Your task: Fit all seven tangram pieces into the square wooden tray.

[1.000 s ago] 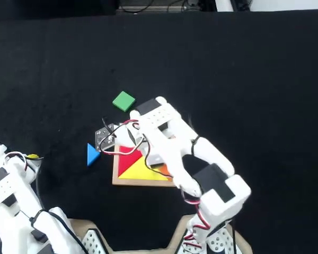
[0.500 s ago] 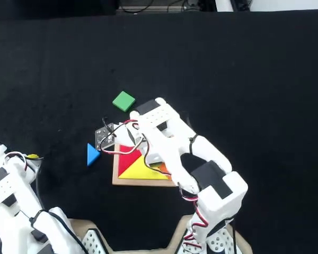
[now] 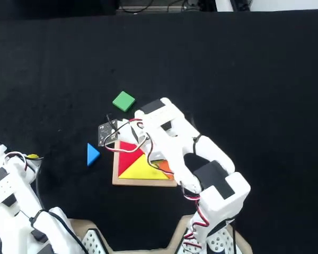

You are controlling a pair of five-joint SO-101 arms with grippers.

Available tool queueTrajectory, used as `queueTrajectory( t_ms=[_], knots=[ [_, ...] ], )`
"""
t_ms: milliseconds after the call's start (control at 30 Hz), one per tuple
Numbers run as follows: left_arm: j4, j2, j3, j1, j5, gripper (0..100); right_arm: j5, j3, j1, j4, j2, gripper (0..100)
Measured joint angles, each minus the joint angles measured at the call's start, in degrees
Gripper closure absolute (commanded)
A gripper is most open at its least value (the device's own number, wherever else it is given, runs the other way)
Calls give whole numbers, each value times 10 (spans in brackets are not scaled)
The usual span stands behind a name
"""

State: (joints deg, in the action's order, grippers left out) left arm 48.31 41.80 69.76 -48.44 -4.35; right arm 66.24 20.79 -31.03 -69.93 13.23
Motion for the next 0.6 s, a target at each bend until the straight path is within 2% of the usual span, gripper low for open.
queueTrajectory(
  t_ms=[267, 600],
  knots=[
    [0, 0, 0, 0, 0, 716, 0, 1, -2, 11, 2, 988],
    [0, 0, 0, 0, 0, 716, -33, 1, -7, 89, 2, 988]
  ],
)
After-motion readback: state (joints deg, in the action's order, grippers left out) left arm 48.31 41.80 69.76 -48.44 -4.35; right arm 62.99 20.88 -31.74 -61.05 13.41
